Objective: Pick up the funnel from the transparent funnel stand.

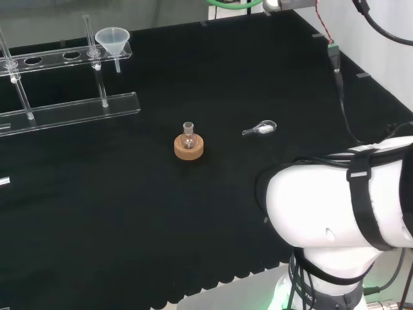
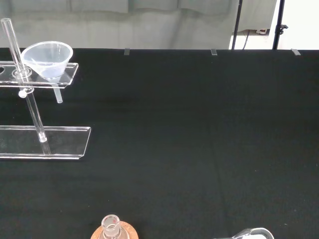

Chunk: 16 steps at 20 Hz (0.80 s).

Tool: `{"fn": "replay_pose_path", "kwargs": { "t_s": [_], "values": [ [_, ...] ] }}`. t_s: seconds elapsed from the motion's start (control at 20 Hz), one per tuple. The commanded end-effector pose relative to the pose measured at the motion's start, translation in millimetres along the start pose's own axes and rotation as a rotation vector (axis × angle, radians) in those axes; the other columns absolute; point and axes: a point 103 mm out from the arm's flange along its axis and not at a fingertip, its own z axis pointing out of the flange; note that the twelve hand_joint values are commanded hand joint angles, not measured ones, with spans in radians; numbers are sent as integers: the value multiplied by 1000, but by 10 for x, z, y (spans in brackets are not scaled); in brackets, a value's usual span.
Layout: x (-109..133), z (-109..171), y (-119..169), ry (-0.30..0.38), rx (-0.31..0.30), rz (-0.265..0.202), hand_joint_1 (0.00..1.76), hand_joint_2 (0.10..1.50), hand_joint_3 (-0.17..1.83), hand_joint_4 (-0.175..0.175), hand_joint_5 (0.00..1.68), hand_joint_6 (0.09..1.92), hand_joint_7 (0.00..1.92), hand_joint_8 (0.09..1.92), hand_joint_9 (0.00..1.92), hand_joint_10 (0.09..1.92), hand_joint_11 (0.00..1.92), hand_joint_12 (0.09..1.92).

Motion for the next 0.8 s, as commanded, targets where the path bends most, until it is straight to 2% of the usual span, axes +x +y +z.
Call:
{"fn": "replay_pose_path", "kwargs": {
  "t_s": [0.05, 0.15, 0.35, 0.45, 0.55, 0.65, 0.8],
  "values": [
    [26, 8, 23, -3, -4, 2, 204, 836, 109, 38, 37, 87, 0, 100, 10, 731, 45, 1473],
    [-49, 38, 31, 9, -2, 7, 159, 853, 116, 57, 8, 87, 0, 87, 2, 685, 10, 1469],
    [-115, 57, 62, -2, -9, 20, 145, 857, 116, 63, 0, 87, 0, 87, 0, 669, 0, 1468],
    [-105, 61, 96, 10, -34, 29, 144, 856, 116, 63, 0, 87, 0, 87, 0, 668, 0, 1469],
    [-48, 94, 152, 42, -87, 31, 143, 856, 115, 63, 0, 87, 0, 87, 0, 669, 0, 1470],
    [7, 166, 248, 85, -127, 24, 146, 854, 112, 64, 0, 87, 0, 87, 0, 580, 0, 1472],
    [79, 262, 417, 138, -155, 1, 153, 852, 102, 72, 0, 87, 0, 87, 0, 320, 0, 1408]
  ]
}}
